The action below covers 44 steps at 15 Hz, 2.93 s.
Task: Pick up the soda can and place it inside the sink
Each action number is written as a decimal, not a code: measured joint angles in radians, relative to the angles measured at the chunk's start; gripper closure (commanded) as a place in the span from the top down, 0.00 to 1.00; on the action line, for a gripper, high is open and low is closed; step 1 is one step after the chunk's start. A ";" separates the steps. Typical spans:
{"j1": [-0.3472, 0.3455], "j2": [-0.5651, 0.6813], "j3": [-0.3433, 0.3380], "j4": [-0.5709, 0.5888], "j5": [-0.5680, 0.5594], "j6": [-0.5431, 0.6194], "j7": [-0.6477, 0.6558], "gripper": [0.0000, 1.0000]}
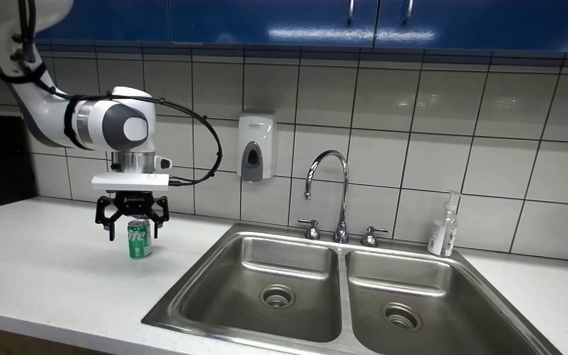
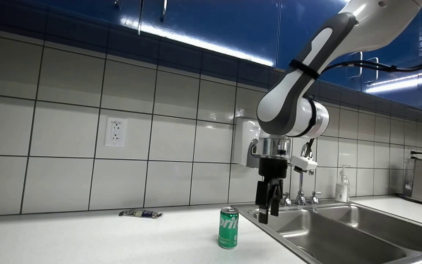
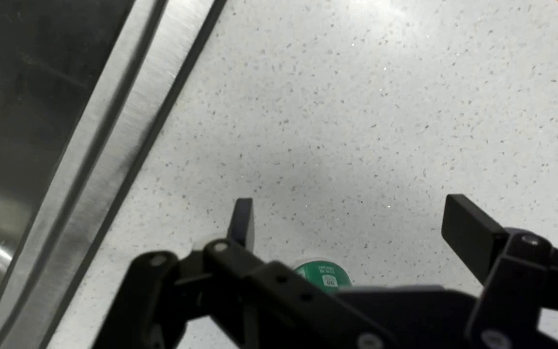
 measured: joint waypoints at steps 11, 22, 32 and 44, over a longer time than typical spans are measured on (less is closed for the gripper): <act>-0.003 0.215 0.068 0.122 -0.006 0.219 0.001 1.00; -0.005 0.356 0.082 0.247 -0.074 0.286 0.027 0.55; -0.007 0.361 0.088 0.272 -0.099 0.260 0.066 0.44; -0.090 0.329 0.092 0.373 -0.059 0.128 0.073 0.44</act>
